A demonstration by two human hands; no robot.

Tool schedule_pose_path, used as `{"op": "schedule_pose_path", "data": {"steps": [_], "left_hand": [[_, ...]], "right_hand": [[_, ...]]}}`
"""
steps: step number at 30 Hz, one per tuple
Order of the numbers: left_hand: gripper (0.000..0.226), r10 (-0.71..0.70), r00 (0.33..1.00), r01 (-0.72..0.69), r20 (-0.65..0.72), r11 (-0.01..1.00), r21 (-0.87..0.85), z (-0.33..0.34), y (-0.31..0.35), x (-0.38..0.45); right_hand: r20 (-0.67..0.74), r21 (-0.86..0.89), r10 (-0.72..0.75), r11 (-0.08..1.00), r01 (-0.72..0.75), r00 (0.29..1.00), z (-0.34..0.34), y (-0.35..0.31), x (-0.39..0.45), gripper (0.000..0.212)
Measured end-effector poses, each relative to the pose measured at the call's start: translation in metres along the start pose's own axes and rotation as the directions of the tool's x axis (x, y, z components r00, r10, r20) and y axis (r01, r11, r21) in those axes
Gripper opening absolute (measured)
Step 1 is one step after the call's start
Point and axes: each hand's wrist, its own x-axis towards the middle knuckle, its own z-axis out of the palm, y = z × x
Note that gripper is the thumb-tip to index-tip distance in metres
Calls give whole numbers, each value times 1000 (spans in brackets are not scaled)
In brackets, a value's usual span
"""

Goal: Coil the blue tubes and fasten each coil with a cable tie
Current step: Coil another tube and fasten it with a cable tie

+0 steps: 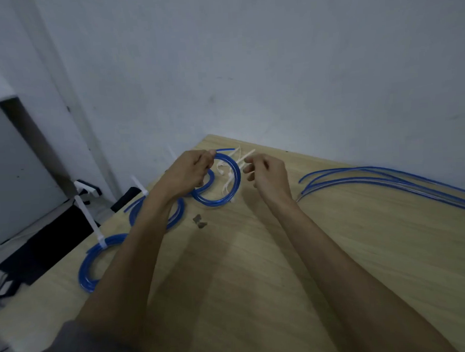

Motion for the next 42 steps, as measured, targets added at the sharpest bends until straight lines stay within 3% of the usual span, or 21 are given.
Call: {"op": "schedule_pose_path", "data": {"steps": [2, 6, 12, 17, 21, 26, 30, 34, 39, 42], "left_hand": [[40, -5, 1000, 4, -3, 1000, -22, -5, -2, 0], [43, -30, 998, 26, -52, 997, -69, -12, -7, 0], [44, -27, 990, 17, -135, 997, -81, -14, -5, -1], [44, -16, 985, 4, -170, 997, -75, -13, -1, -4], [44, -3, 978, -11, -209, 998, -64, -7, 5, -5], [46, 24, 953, -39, -303, 998, -43, 13, 24, -2], [46, -4, 938, -25, -347, 997, -79, 33, 46, 4], [42, -94, 961, 38, -261, 977, -210, 69, 67, 4], [44, -272, 961, 214, -57, 856, -470, 134, 87, 6], [46, -321, 947, 261, -17, 800, -541, 165, 91, 5]], "right_hand": [[13, -212, -39, 976, 41, 999, 1, 9, -4, 26], [164, -459, 36, 887, 44, 986, 5, 12, -26, 21], [278, -638, -38, 740, 214, 960, 14, 12, -38, 21], [273, -530, 14, 837, 138, 962, 3, 3, -39, 13], [288, -269, 56, 963, 25, 956, -20, -12, -39, 8], [238, -77, 59, 996, -42, 969, -62, -24, -46, 12], [78, -108, -17, 994, 26, 997, -101, -26, -50, 11], [-70, -182, -214, 963, 198, 974, -143, -28, -63, 6], [-53, -262, -361, 905, 335, 931, -190, -34, -92, 8], [14, -305, -350, 891, 337, 937, -213, -27, -106, 5]]}}
